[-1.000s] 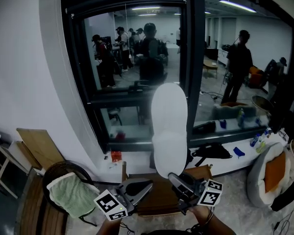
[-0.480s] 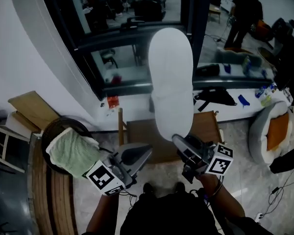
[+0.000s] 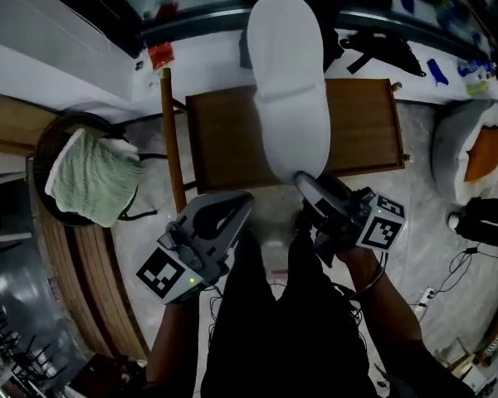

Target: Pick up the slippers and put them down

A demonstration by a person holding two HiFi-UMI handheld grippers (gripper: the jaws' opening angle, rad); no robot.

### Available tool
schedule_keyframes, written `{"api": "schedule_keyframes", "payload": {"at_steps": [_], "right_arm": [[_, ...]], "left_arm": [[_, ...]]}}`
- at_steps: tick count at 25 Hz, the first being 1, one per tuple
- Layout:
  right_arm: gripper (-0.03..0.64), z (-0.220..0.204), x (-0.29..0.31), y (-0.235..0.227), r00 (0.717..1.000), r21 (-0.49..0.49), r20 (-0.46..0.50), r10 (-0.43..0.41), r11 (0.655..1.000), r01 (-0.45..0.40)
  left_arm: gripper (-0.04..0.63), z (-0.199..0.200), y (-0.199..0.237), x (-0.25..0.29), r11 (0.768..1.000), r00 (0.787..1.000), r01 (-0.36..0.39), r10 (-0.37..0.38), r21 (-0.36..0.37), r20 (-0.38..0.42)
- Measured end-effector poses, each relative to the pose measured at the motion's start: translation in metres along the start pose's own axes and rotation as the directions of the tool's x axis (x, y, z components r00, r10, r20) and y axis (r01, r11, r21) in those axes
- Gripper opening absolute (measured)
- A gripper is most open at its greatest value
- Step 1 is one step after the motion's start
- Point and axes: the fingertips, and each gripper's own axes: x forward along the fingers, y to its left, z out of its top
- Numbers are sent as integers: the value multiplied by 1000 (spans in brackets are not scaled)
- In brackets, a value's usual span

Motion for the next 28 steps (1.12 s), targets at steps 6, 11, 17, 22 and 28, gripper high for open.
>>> {"api": "schedule_keyframes", "payload": {"at_steps": [6,11,17,22,28], "right_arm": [[66,-46,-7,-75,998,147,-38,-58,987,63],[66,-86,-12,-113,995,223,-70,-72,971,86],[66,-123,-26,-142,990,298,-108,-95,947,123],[66,-133,-27,-151,991,334,-94,-97,935,123],[66,-149,-35,-162,986,358,-120,-115,922,151]], "left_arm": [[3,-90,11,11,992,997,2,-11,-126,-70],[3,-146,18,21,978,995,-7,-15,-210,-103],[3,-187,16,29,968,991,1,-34,-251,-126],[3,-208,13,31,962,988,11,-53,-274,-148],[3,-221,11,34,957,987,14,-60,-288,-151]]}}
